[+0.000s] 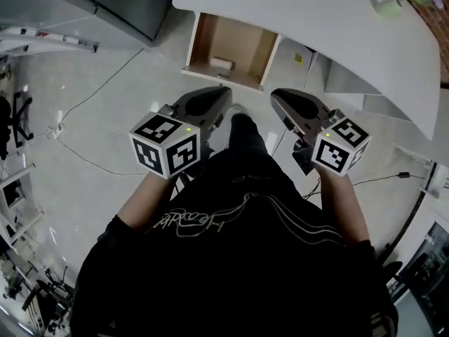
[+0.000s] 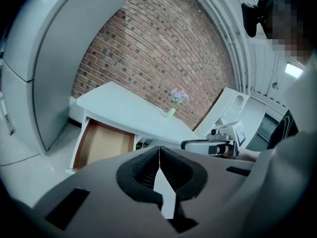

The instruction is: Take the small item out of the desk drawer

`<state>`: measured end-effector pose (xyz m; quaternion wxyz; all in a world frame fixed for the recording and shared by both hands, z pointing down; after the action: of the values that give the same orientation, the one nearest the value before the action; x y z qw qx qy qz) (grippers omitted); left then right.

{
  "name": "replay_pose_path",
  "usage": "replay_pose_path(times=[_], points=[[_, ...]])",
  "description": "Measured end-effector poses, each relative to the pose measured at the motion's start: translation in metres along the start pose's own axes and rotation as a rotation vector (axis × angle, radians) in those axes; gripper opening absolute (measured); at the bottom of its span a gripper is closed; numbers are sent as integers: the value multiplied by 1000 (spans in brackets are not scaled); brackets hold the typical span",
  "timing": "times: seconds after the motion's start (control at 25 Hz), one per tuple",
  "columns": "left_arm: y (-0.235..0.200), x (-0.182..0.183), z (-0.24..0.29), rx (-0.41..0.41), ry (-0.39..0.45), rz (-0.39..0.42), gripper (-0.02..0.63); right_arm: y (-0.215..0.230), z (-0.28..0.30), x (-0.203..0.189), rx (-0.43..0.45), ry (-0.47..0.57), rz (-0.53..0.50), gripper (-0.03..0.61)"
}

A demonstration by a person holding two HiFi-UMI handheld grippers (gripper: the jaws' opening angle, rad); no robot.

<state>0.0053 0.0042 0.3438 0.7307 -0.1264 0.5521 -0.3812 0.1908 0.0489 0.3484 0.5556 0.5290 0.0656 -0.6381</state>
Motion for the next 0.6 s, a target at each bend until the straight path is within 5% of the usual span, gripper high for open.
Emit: replay_pose_path(times=[0.6], points=[[-119, -13, 6, 236, 67, -233, 23, 77, 179, -28, 109, -342, -219, 57]])
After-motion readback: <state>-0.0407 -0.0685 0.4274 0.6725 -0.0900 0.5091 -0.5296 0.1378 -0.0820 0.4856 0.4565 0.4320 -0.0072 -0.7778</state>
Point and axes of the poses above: the fingertips, and each gripper's own axes: z forward along the fingers, y to its right, x out of its top, the point moved 7 cm from there along -z, backward along the fingers, and after that the axes turned 6 degrees about -x, right-handed, at the moved point
